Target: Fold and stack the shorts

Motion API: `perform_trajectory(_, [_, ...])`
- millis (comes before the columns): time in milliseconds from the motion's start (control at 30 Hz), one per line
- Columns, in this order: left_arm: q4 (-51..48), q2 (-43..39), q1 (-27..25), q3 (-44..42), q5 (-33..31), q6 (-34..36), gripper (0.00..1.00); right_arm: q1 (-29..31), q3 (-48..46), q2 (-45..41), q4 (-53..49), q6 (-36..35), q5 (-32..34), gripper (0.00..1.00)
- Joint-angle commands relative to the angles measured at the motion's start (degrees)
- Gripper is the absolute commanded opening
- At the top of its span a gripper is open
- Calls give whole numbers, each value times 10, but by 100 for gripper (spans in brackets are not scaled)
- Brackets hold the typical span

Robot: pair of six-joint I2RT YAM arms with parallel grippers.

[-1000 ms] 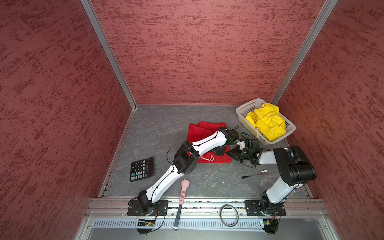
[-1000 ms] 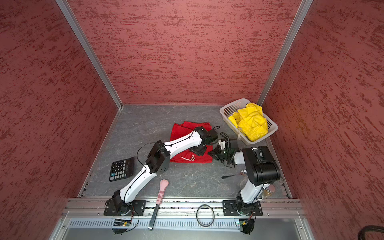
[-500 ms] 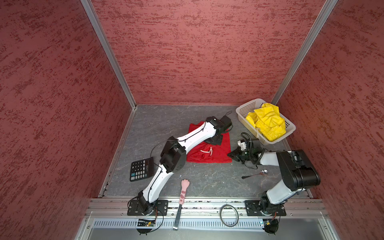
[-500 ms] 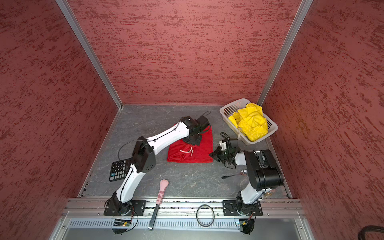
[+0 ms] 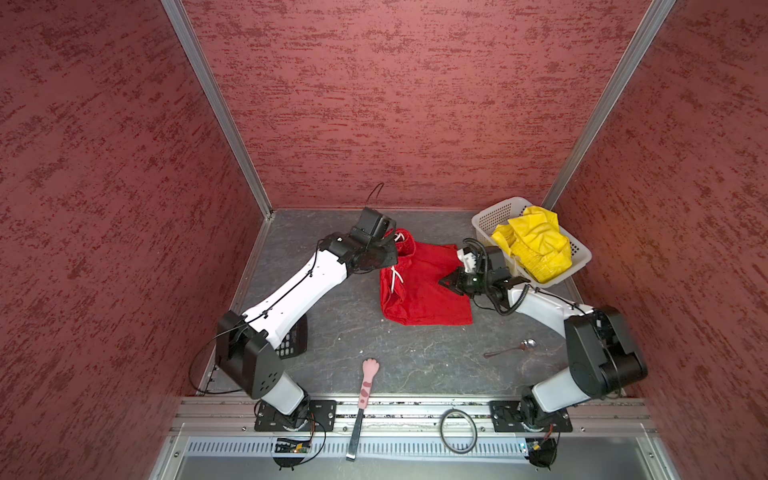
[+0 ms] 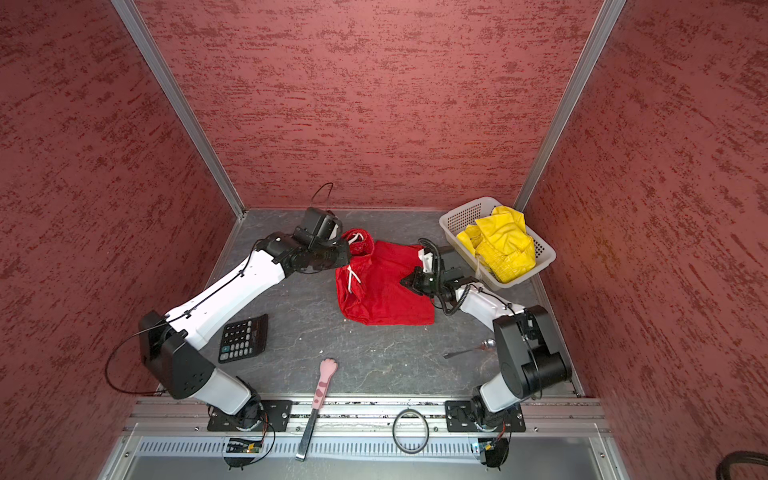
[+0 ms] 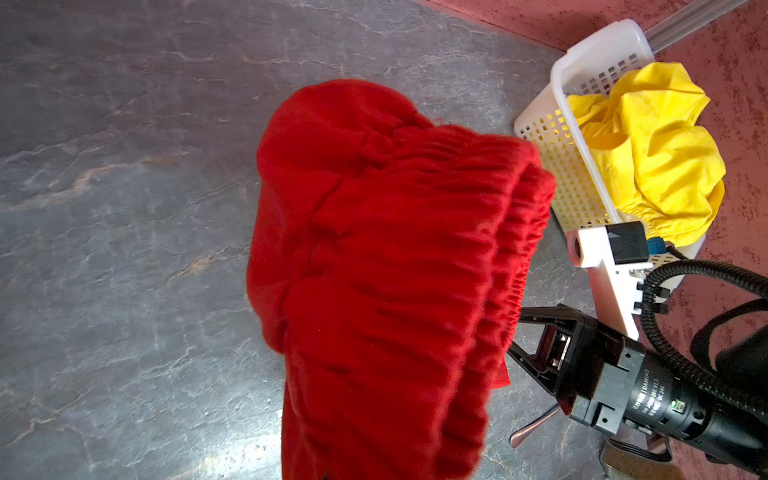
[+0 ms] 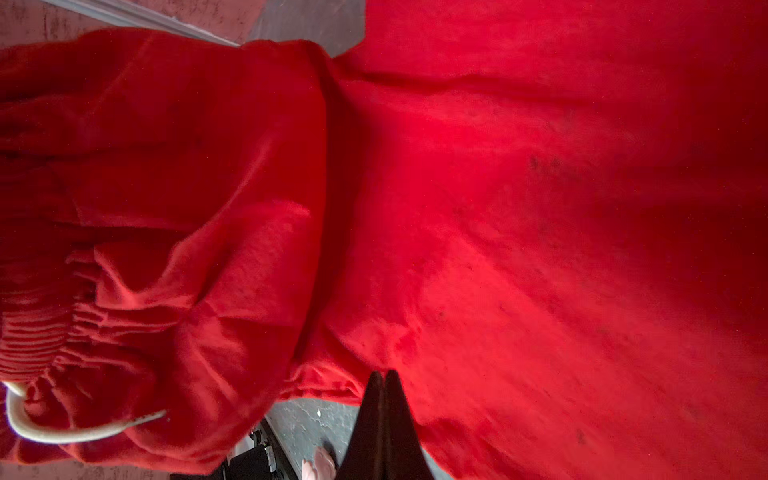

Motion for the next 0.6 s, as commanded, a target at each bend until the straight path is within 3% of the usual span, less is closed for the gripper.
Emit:
perform_trajectory(0, [64, -39, 14, -36, 28, -18, 0, 51, 51, 67, 33, 33, 7, 0])
perform_trajectory(300, [36, -84, 53, -39, 44, 9, 0, 125, 173, 260, 136, 134, -20, 0])
perform_trajectory(467, [44, -76, 63, -41, 60, 8, 0, 172, 266, 348, 136, 159, -27, 0])
perform_trajectory(567, [52, -67, 62, -36, 71, 3, 0, 185, 289, 399, 197, 211, -46, 0])
